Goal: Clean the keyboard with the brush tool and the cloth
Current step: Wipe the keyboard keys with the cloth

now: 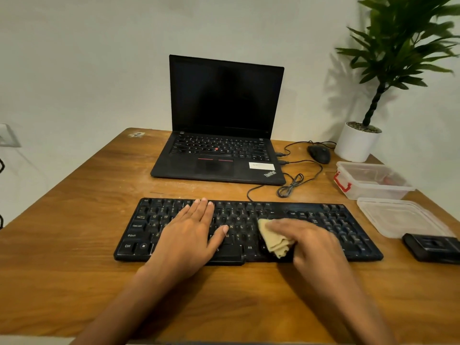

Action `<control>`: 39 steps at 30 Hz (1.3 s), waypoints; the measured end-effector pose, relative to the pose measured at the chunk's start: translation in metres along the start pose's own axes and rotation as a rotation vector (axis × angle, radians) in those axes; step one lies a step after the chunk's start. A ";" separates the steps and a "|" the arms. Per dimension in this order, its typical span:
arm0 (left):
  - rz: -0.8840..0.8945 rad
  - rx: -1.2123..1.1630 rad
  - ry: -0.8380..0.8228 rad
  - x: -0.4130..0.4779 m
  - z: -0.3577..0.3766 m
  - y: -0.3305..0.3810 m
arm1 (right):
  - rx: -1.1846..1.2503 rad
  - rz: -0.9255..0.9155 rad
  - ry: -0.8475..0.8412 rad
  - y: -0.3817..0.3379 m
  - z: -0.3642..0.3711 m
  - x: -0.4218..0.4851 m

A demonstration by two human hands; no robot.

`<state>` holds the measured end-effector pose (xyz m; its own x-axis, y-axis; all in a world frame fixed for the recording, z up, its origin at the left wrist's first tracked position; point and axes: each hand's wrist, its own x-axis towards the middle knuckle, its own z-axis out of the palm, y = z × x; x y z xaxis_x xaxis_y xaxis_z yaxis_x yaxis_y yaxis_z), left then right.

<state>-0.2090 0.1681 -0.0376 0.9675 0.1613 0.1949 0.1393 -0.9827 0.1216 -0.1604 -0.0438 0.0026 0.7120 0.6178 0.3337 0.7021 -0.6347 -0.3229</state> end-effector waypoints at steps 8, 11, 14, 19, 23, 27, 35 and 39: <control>-0.010 0.016 -0.022 0.000 -0.002 -0.001 | 0.048 -0.063 0.077 -0.001 0.015 -0.015; 0.006 0.006 -0.022 -0.001 -0.005 0.003 | 0.079 0.048 0.138 0.008 0.013 -0.016; 0.086 -0.052 -0.017 0.004 -0.005 0.020 | 0.031 -0.090 0.138 -0.010 0.030 -0.018; 0.143 -0.080 -0.057 0.005 0.000 0.026 | -0.025 -0.115 0.103 0.018 0.017 -0.026; 0.147 -0.059 -0.040 0.004 0.002 0.025 | -0.087 -0.001 0.179 0.028 0.002 -0.018; 0.138 -0.059 -0.049 0.004 0.003 0.026 | -0.028 -0.154 0.121 0.009 0.019 -0.018; 0.138 -0.056 -0.063 0.005 0.001 0.026 | -0.068 0.040 0.009 0.021 -0.007 -0.004; 0.141 -0.068 -0.068 0.005 0.002 0.025 | 0.005 0.000 -0.042 0.025 0.003 0.001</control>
<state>-0.2003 0.1444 -0.0352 0.9888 0.0131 0.1485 -0.0115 -0.9865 0.1634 -0.1423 -0.0572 -0.0078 0.7116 0.6371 0.2962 0.7023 -0.6324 -0.3269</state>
